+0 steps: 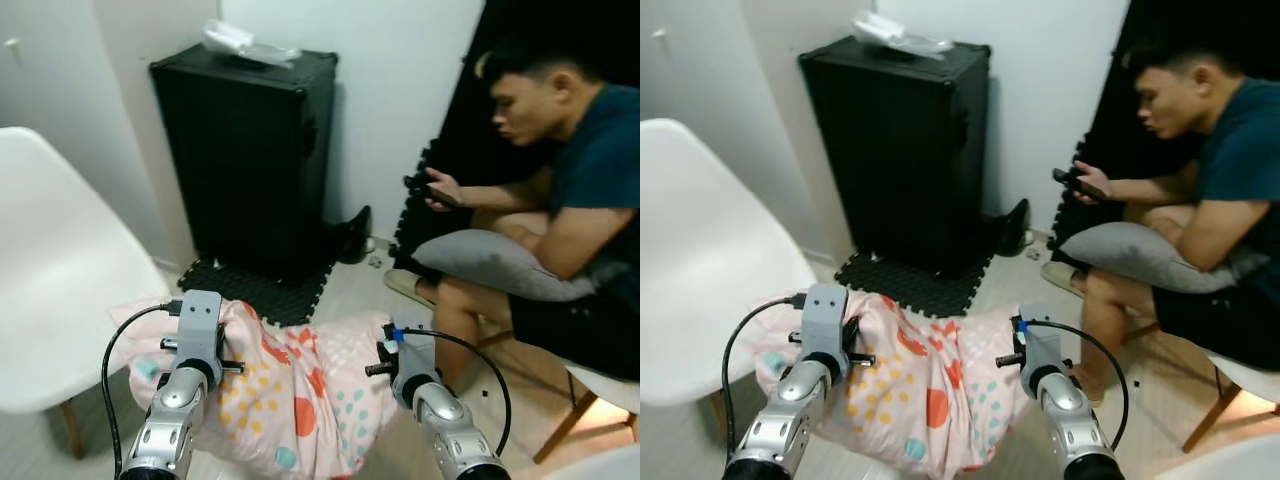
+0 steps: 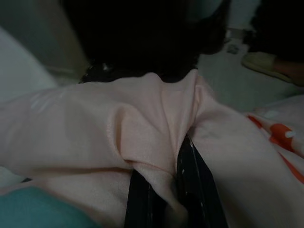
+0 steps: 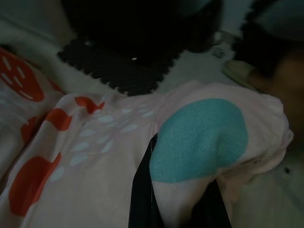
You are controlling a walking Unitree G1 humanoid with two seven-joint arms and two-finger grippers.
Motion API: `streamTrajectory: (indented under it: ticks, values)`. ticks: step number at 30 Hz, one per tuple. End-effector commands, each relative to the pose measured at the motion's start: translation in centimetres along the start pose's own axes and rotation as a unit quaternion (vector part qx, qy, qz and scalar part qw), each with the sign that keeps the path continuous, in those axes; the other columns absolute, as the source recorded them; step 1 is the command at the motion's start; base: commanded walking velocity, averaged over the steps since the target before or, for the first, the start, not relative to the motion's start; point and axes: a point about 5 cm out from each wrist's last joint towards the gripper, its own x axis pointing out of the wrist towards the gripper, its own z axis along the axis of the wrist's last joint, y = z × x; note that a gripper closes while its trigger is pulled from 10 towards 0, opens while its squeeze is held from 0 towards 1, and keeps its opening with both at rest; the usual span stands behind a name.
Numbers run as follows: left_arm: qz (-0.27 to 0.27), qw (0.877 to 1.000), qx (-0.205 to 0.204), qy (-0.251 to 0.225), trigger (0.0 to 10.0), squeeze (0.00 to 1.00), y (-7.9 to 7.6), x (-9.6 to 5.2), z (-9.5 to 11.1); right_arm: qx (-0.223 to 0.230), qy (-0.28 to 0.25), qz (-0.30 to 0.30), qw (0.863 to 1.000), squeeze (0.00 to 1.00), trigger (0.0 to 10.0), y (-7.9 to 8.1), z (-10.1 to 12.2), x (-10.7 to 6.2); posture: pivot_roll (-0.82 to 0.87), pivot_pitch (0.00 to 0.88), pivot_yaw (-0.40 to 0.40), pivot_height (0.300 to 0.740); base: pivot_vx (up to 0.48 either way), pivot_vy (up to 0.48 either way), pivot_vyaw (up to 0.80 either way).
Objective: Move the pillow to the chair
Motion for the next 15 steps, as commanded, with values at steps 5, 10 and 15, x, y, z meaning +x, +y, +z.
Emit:
streamTrajectory:
  ticks: [5,10,15]
  values:
    - [-0.015,1.0,0.004,-0.014,10.0,0.0,-0.58,0.24,0.57,0.004,-0.018,0.005,1.0,0.0,10.0,0.35,0.67,0.12,0.0,0.05,0.004,0.74,0.0,0.0,-0.8]
    - [-0.015,1.0,0.004,-0.014,10.0,0.0,-0.37,0.19,0.57,0.006,-0.021,0.006,1.0,0.0,10.0,0.64,0.78,0.2,0.0,0.046,0.008,0.74,0.0,0.0,-0.8]
    - [-0.016,1.0,0.005,-0.014,10.0,0.0,-0.38,0.27,0.6,0.006,-0.02,0.005,1.0,0.0,10.0,0.58,0.74,0.22,0.01,0.035,0.011,0.74,0.0,0.0,-0.8]
